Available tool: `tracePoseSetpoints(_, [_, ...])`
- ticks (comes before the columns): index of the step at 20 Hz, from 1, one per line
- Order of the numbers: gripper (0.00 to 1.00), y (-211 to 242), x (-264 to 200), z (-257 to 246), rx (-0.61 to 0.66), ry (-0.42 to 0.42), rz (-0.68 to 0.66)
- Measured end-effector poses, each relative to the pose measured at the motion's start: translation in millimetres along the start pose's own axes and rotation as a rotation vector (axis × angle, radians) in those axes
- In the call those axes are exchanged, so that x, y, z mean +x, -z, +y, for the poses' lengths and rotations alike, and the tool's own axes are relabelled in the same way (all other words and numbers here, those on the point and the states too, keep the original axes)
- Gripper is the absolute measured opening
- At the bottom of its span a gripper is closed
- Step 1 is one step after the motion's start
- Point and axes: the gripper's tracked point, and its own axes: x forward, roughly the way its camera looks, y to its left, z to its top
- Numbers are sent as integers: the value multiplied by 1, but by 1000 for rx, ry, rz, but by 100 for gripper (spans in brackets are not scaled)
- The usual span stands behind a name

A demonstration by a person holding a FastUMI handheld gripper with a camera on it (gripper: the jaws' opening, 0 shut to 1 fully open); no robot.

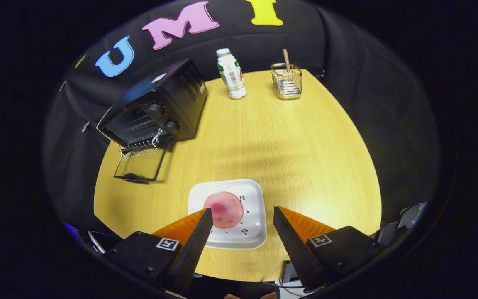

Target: Open the toaster oven, put the food inside, and close the toaster oven door.

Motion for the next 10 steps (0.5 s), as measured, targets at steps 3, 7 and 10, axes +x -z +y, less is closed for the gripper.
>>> tracePoseSetpoints(3, [75,15,27,-13,35,-26,118])
tracePoseSetpoints(7, [54,33,52,-24,-8,10,248])
tracePoseSetpoints(10, [36,32,55,-28,-48,34,279])
